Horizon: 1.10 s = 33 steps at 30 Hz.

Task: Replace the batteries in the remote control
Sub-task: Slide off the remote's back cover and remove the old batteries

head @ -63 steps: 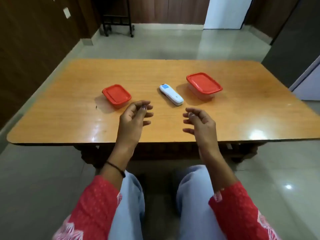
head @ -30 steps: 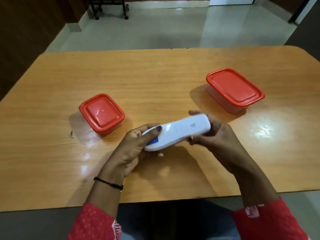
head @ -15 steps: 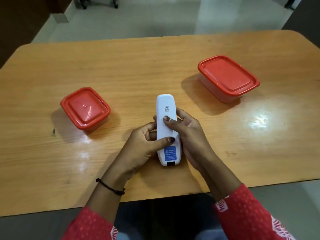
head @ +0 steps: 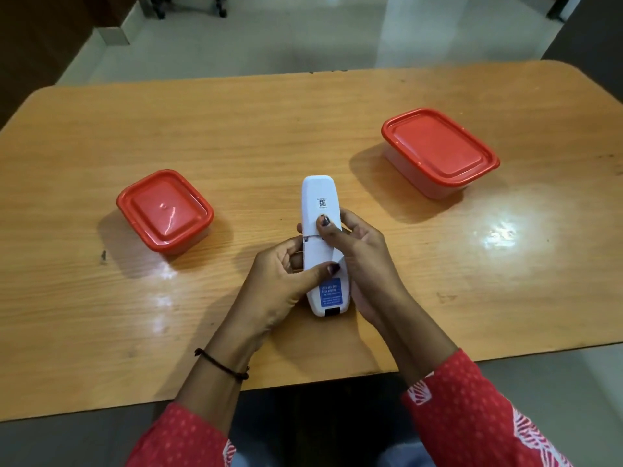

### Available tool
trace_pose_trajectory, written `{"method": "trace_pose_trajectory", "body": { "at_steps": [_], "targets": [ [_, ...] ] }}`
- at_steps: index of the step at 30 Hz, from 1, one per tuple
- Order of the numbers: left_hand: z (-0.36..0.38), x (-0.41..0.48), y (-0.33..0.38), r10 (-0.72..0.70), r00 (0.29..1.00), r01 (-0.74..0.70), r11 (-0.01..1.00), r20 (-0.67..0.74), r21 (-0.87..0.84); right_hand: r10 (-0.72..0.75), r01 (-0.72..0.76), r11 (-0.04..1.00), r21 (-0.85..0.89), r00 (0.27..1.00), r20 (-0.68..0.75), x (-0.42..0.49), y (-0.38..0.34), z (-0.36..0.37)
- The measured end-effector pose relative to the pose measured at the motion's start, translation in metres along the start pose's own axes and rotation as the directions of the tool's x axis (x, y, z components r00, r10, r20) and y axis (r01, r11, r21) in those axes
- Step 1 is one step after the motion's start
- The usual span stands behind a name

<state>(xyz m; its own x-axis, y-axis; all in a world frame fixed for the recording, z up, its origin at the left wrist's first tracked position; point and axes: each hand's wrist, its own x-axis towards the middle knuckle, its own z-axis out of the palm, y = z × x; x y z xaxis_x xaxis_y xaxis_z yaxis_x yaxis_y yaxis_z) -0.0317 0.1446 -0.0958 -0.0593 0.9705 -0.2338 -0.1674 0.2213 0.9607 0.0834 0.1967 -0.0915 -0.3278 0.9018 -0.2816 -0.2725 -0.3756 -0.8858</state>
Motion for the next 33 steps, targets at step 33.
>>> {"method": "trace_pose_trajectory", "body": {
  "at_steps": [33],
  "targets": [
    [-0.030,-0.004,0.014,-0.074,0.997,0.079,0.986,-0.038,0.144,-0.387,0.595,0.172,-0.785,0.774,0.502,0.006,-0.022,-0.045]
  ]
}}
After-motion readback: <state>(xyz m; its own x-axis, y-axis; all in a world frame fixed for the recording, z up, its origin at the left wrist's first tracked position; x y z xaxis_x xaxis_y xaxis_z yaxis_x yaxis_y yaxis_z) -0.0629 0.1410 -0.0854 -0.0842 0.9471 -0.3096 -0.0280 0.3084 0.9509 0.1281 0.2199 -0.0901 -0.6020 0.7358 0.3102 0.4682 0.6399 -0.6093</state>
